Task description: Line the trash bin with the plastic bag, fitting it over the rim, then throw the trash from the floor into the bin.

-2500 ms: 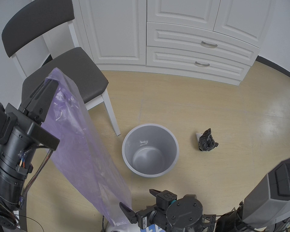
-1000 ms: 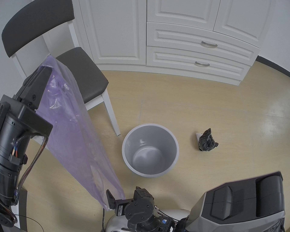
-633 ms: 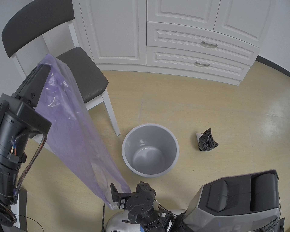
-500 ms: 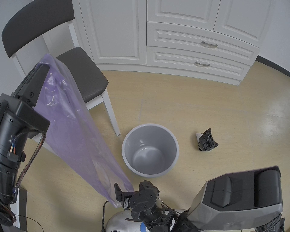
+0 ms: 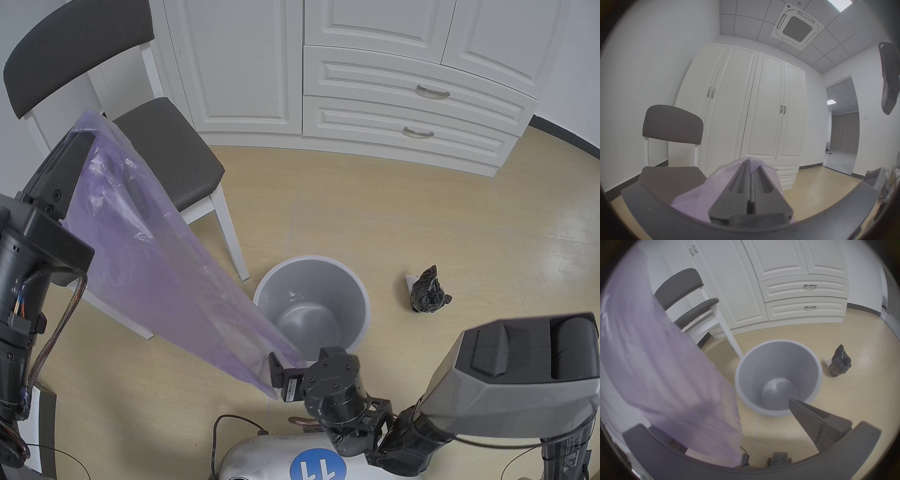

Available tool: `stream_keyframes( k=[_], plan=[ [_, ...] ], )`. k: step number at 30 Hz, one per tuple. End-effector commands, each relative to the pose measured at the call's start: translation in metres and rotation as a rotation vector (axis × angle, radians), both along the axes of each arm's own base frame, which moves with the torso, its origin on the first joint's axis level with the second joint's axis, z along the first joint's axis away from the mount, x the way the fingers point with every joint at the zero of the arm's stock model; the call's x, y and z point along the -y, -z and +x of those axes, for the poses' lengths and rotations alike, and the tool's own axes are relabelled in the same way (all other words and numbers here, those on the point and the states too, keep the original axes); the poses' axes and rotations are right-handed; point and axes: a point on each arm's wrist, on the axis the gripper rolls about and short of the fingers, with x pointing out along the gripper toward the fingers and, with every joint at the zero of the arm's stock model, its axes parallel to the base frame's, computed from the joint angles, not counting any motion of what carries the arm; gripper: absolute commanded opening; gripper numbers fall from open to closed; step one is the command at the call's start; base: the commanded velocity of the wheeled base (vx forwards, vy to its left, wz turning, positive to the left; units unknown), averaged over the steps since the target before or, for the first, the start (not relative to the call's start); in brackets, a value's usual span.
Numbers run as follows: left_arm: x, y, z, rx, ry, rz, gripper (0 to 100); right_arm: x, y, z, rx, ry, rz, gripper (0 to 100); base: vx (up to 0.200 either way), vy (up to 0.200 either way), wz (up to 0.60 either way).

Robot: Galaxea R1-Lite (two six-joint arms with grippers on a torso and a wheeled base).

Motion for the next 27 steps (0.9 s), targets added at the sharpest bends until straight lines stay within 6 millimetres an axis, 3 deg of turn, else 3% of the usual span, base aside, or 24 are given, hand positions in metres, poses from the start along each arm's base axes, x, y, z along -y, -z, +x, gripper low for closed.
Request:
stream_keyframes(
  k=[1,5,15,27],
  plan=[
    [-0.004,-0.004,-0.001,0.011,-0.014,-0.017,0,0.017,-0.008,0.022,0.01,0.05,0.02,100,0.0,0.0,0.0],
    [-0.006,-0.005,-0.002,0.015,-0.022,-0.023,0,0.029,-0.012,0.038,-0.002,0.061,0.067,100,0.0,0.0,0.0],
    [-0.008,-0.007,-0.004,0.022,-0.027,-0.027,0,0.045,-0.037,0.044,-0.099,-0.077,0.314,100,0.0,0.0,0.0],
    [-0.008,-0.008,-0.004,0.024,-0.027,-0.029,0,0.047,-0.033,0.043,-0.131,-0.107,0.341,100,0.0,0.0,0.0]
  ],
)
